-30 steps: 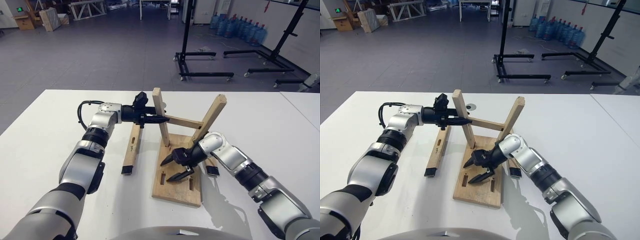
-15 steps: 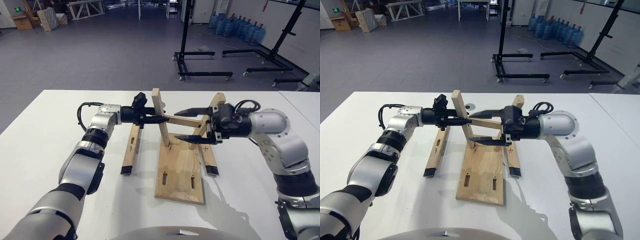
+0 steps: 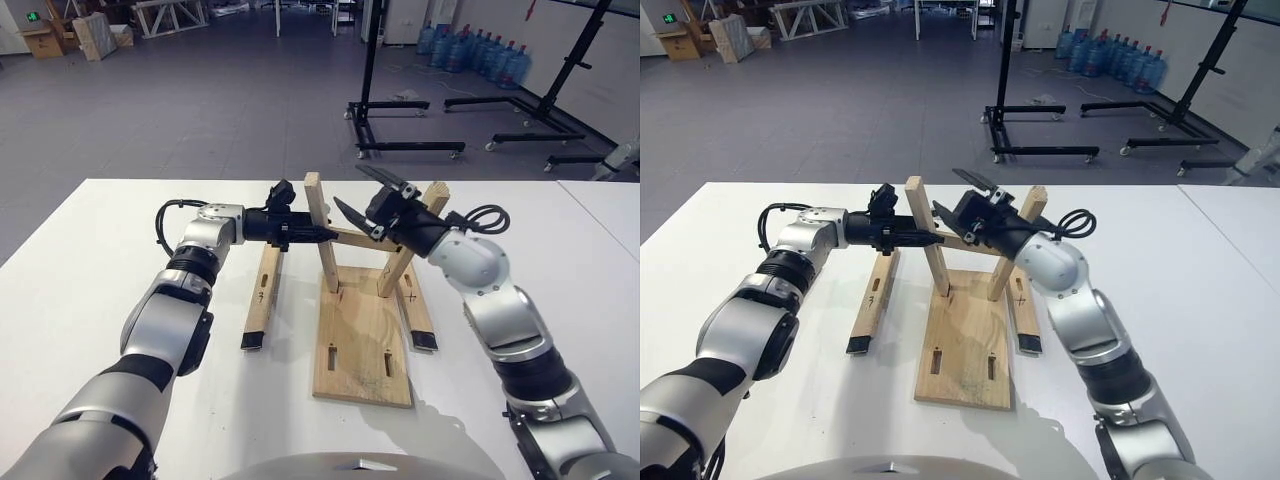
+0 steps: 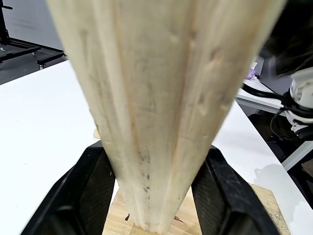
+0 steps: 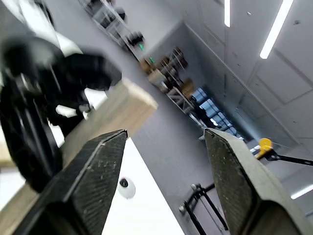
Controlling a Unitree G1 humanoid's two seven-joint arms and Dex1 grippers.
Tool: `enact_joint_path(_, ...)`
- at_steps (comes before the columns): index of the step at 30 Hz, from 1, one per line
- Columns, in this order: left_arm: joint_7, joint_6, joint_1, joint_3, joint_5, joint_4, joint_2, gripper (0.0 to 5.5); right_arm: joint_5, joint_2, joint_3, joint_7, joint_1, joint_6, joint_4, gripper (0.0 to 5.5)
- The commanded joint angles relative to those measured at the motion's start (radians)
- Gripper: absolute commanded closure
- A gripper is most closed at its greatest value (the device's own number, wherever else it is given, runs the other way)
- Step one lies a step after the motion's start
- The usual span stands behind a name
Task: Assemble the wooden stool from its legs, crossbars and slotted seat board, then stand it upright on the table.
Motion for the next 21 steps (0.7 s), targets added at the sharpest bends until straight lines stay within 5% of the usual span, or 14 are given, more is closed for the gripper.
enact_joint_path(1,0.000,0.057,0.068,-0.038,0.092,0.063,-0.012,3.41,-0.124,0.021,0.045,-0.048,0.029,0.052,0.014,2.60)
enact_joint_path(9,-0.010,0.059,0.075,-0.065,0.128,0.059,-0.007,3.41,-0.204,0.048,0.046,-0.043,-0.008,0.102,0.054,2.60)
enact_joint_path(21,0.002,0.042,0.091,-0.065,0.146,0.050,-0.016,3.41,-0.274,-0.154,0.245,0.381,0.081,0.189,0.132,2.60)
